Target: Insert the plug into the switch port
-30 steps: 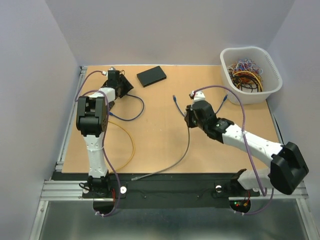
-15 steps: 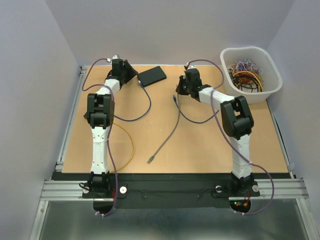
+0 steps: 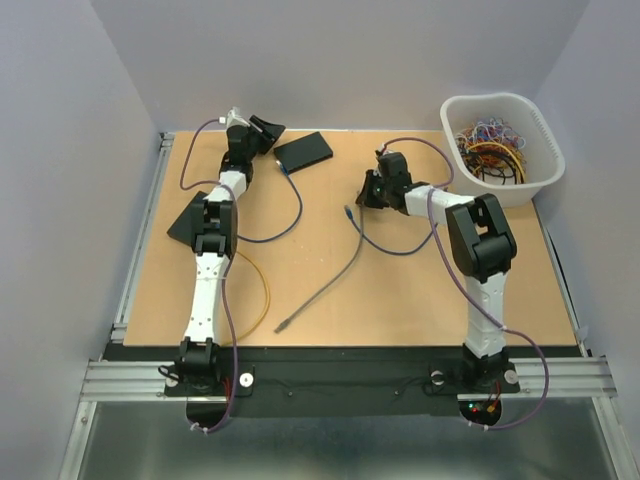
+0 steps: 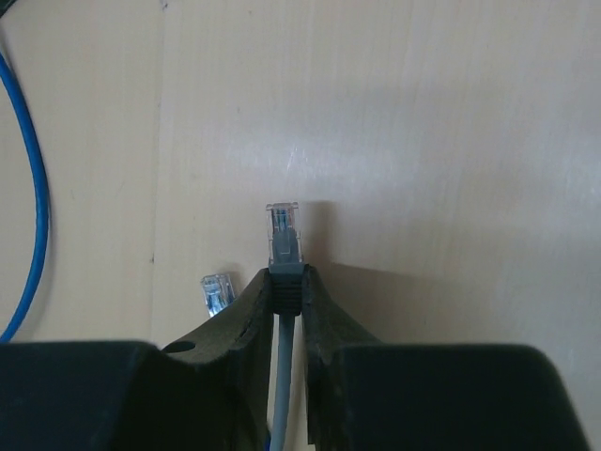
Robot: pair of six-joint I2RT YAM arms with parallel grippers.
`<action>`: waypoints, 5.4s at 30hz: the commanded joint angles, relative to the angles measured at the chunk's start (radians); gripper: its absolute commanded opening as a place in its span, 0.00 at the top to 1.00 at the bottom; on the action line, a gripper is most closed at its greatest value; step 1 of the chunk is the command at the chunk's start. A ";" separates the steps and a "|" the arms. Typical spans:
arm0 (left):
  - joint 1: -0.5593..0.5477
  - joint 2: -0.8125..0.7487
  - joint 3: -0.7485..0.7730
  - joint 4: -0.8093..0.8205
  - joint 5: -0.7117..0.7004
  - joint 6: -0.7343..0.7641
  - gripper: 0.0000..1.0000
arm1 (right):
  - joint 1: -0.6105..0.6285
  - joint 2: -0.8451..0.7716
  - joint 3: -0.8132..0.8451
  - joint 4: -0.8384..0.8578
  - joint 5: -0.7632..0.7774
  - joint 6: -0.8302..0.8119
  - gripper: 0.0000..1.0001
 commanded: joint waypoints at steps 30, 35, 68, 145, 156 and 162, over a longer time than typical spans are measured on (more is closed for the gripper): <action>-0.298 -0.130 0.043 -0.293 0.610 0.605 0.42 | 0.006 -0.575 -0.525 0.018 0.127 -0.003 1.00; -0.313 -0.185 -0.051 -0.299 0.701 0.617 0.47 | 0.004 -0.638 -0.559 -0.053 0.250 -0.012 1.00; -0.358 -0.684 -1.055 -0.003 0.592 0.628 0.47 | -0.108 -0.144 -0.230 -0.008 0.052 -0.086 1.00; -0.258 -1.466 -1.880 -0.155 -0.169 0.306 0.37 | 0.517 -0.321 -0.327 -0.110 0.317 -0.014 0.99; -0.261 -1.539 -1.914 -0.154 -0.197 0.291 0.37 | 0.552 -0.443 -0.459 -0.129 0.262 -0.016 1.00; -0.269 -1.563 -1.969 -0.025 -0.175 0.308 0.37 | 0.575 -0.468 -0.473 -0.154 0.271 -0.011 1.00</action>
